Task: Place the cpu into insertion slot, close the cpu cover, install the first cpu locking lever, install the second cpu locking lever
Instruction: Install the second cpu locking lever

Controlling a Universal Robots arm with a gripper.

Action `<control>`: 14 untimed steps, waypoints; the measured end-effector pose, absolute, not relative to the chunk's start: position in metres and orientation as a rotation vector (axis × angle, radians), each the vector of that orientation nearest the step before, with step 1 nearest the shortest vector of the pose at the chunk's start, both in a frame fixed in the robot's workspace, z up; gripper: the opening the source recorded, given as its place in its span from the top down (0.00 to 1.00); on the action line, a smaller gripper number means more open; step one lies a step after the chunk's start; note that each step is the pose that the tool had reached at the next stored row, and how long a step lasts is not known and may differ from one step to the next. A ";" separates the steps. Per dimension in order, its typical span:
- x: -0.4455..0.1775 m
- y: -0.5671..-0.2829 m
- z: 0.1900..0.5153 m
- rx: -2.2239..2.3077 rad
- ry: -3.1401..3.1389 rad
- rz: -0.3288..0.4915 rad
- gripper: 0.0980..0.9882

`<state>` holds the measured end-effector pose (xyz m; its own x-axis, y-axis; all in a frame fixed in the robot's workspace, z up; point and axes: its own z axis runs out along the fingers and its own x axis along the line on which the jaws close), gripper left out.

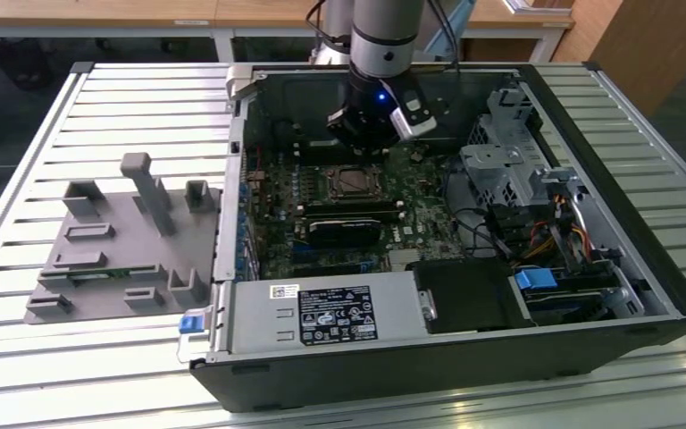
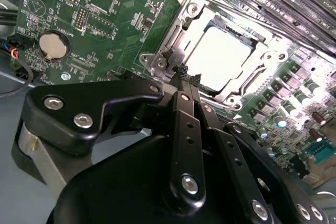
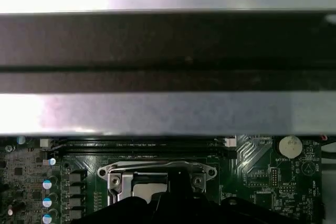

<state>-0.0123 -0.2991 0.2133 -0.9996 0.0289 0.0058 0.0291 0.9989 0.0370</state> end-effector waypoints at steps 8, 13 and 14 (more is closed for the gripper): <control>-0.012 -0.301 0.225 -0.045 -3.135 -0.064 0.98; -0.012 -0.311 0.225 -0.045 -3.135 -0.064 0.98; -0.012 -0.314 0.225 -0.045 -3.135 -0.064 0.98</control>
<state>-0.0125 -0.3141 0.2249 -0.9996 0.0287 0.0059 0.0289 0.9987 0.0409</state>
